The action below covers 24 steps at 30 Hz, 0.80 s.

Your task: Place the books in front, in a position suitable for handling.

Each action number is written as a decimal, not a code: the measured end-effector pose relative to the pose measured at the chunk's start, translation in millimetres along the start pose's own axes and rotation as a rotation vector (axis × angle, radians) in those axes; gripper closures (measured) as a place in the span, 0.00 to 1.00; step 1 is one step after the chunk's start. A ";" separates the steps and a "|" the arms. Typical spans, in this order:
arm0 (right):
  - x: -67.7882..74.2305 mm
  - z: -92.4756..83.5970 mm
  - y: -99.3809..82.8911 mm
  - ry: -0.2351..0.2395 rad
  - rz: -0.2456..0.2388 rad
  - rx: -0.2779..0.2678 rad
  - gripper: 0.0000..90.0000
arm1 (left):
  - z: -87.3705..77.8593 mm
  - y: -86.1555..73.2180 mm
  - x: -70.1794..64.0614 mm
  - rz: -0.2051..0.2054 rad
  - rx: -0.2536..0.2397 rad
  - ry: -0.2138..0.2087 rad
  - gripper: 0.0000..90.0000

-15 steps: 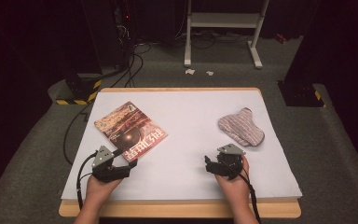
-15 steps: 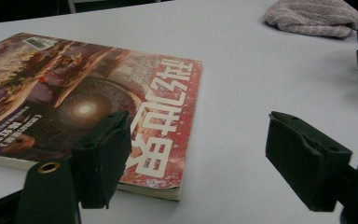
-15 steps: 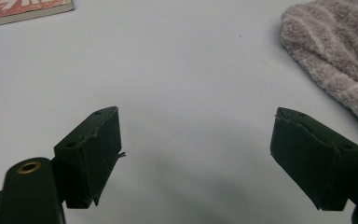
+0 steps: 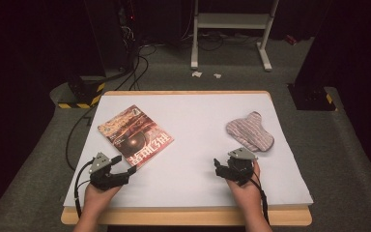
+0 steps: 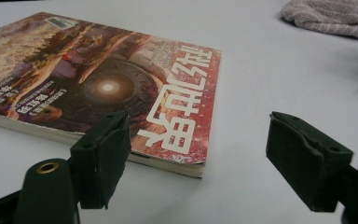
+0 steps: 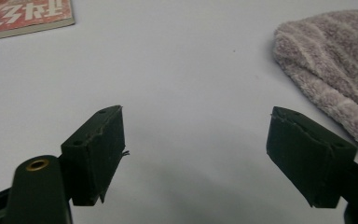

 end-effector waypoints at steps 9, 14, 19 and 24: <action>0.4 -4.5 -2.5 0.045 0.018 -0.004 0.17 | 8.8 -0.4 -1.9 0.013 0.042 -0.001 0.23; 1.1 -9.4 -5.0 0.107 0.003 0.008 0.17 | 10.3 0.2 -2.0 0.033 0.051 0.015 0.23; 5.9 -14.6 -6.2 0.147 -0.013 0.005 0.18 | 11.9 -0.4 1.9 0.019 0.069 0.041 0.30; 9.6 -12.2 -7.8 0.161 -0.023 0.010 0.21 | 11.9 -2.0 7.5 0.005 0.086 0.068 0.40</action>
Point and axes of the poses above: each handheld gripper's, and its own axes: z roughly forward along the jaws, y roughly out of its top, x roughly to its left, the point moved 3 cm from there along z, roughly forward along the jaws, and after that the axes turned 2 degrees about x, right-handed, at the moved point
